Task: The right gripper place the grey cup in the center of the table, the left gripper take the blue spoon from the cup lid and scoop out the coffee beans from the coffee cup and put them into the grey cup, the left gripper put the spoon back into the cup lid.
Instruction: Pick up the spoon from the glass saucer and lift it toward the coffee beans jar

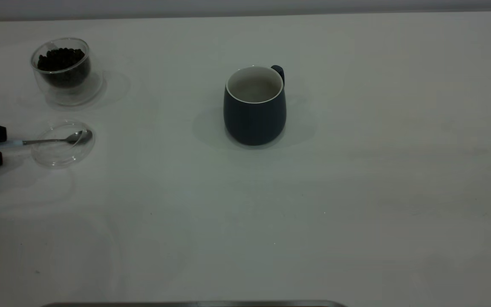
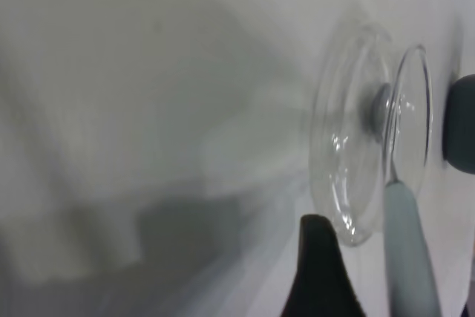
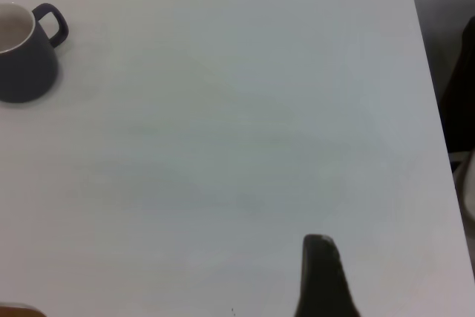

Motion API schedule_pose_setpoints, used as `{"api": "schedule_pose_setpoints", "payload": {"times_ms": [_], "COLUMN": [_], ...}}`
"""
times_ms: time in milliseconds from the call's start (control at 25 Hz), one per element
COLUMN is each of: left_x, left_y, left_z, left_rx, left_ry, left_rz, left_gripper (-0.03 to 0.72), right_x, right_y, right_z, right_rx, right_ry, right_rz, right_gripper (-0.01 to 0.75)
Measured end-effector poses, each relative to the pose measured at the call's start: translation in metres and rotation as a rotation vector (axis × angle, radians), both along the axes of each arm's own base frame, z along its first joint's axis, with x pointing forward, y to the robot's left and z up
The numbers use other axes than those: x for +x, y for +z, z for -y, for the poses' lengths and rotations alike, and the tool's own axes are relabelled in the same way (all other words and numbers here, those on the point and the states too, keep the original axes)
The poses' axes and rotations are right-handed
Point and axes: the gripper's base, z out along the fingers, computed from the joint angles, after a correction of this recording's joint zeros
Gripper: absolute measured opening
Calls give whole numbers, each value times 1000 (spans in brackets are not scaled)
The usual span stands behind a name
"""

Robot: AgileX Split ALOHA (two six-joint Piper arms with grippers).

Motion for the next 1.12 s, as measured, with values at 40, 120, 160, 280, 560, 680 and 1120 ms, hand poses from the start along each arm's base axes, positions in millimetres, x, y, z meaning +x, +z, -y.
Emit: {"api": "schedule_pose_setpoints", "payload": {"times_ms": [40,120,160,280,560,680,1120], "left_x": [2,5,7,9,4,4,5], "left_y": [1,4,4,5,-4,-4,-4], "left_z": [-1,-2,-2,-1,4,5,4], "left_rx": [0,-1,0,-7,-29,-30,-30], "left_ry": [-5,-13,-16,-23,-49,-50,-43], "left_rz": [11,26,32,33,-18,-20,-12], "left_gripper": [582,582,582,582,582,575,393], "right_x": [0,0,0,0,0,0,0], "right_y": [0,0,0,0,0,0,0], "right_z": [0,0,0,0,0,0,0], "right_rx": [0,0,0,0,0,0,0], "right_ry": [0,0,0,0,0,0,0], "right_rz": [0,0,0,0,0,0,0], "right_gripper": [461,461,461,461,461,461,461]}}
